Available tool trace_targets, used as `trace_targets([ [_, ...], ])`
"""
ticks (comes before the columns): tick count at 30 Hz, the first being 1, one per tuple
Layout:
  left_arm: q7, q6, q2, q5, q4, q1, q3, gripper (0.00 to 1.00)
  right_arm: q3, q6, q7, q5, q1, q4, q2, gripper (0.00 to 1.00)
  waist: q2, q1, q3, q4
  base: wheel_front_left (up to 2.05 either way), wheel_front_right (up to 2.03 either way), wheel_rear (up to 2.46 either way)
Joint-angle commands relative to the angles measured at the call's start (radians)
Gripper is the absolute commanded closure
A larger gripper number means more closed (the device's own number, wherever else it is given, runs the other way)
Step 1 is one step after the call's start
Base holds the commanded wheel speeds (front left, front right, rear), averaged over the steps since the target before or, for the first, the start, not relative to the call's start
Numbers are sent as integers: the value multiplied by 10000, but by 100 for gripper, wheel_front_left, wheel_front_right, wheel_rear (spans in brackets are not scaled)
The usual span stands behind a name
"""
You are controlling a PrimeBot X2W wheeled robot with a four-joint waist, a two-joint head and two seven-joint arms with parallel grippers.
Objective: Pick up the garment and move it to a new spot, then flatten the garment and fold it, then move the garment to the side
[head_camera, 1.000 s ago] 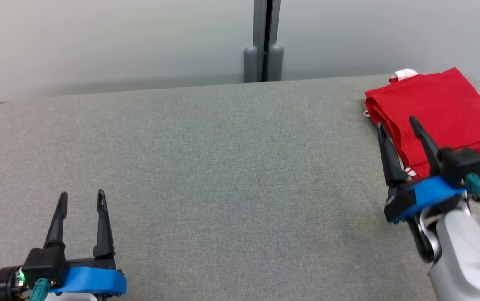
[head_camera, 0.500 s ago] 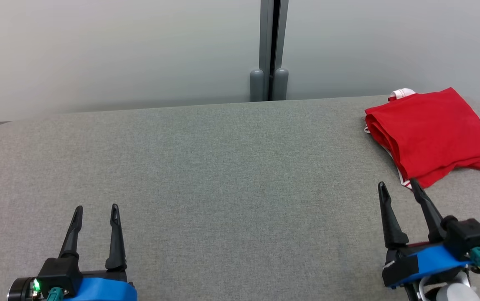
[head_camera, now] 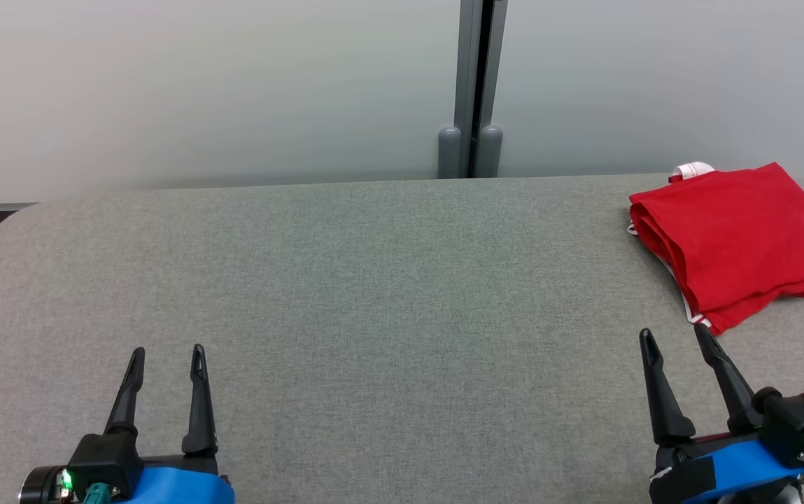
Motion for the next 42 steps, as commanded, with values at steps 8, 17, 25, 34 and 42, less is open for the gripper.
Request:
trace_targets([
  [8,-25,58,47,-57,20,132,-37,0,-38,2,164,53,218,-166,21,0,0,1,-22,46,0,0,0],
  [17,298,26,-60,-686,469,-1,121,100,25,0,206,695,108,244,-10,100,0,1,-35,45,0,0,0],
  [25,673,-49,-77,-2326,448,-131,205,100,20,0,364,2363,-91,510,-102,100,0,1,-41,41,0,0,0],
  [34,989,-114,-93,-3797,421,-248,271,100,8,0,506,3844,-265,735,-163,100,0,1,-46,36,0,0,0],
  [42,1306,-180,-106,-5136,428,-376,358,100,-17,0,651,5186,-408,934,-205,100,0,1,-52,32,0,0,0],
])
